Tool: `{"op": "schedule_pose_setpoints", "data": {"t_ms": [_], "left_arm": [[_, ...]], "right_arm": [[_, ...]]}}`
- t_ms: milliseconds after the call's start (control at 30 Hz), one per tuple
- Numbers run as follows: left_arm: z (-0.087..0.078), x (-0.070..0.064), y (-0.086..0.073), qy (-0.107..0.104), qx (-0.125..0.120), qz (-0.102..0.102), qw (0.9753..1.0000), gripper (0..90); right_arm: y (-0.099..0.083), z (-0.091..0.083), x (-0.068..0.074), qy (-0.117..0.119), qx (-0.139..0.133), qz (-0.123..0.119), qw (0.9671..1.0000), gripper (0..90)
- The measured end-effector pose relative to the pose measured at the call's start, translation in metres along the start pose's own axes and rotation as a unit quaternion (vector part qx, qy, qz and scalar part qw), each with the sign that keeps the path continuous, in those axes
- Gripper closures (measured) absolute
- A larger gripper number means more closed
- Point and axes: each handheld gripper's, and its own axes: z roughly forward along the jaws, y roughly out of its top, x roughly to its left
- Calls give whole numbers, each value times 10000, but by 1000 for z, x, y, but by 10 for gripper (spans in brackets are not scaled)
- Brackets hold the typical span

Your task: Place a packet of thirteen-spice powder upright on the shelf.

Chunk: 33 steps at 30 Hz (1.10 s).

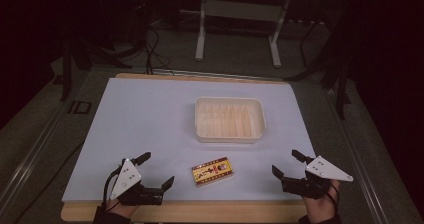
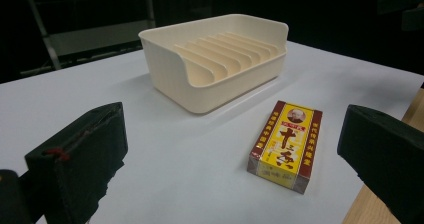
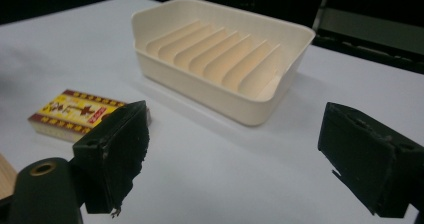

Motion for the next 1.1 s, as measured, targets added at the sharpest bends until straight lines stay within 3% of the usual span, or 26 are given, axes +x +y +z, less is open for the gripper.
{"op": "schedule_pose_setpoints", "data": {"t_ms": [167,333,467,533,633,700,867,1100], "left_arm": [[0,-3,1,22,11,36,10000,8],[-2,-3,4,-119,-154,-110,9998,8],[0,-4,6,-267,-92,-190,9994,8],[1,-6,8,-218,24,-169,9996,8],[2,-9,13,-283,197,-360,9988,8],[3,-9,15,-531,203,-463,9973,8],[8,-12,22,-622,385,-288,9969,8],[16,-10,32,-695,390,-247,9965,8]], "right_arm": [[1,-3,-1,-54,-94,-144,9998,141],[4,-6,2,26,-237,-229,9995,147],[6,-10,2,-64,-345,-258,9991,145],[7,-11,3,-81,-366,-218,9991,141],[7,-11,4,-28,-340,-183,9993,141],[7,-10,5,-60,-264,-247,9993,143],[4,-4,6,-22,-15,-267,9996,143],[4,-3,6,33,-34,-252,9997,142]]}}
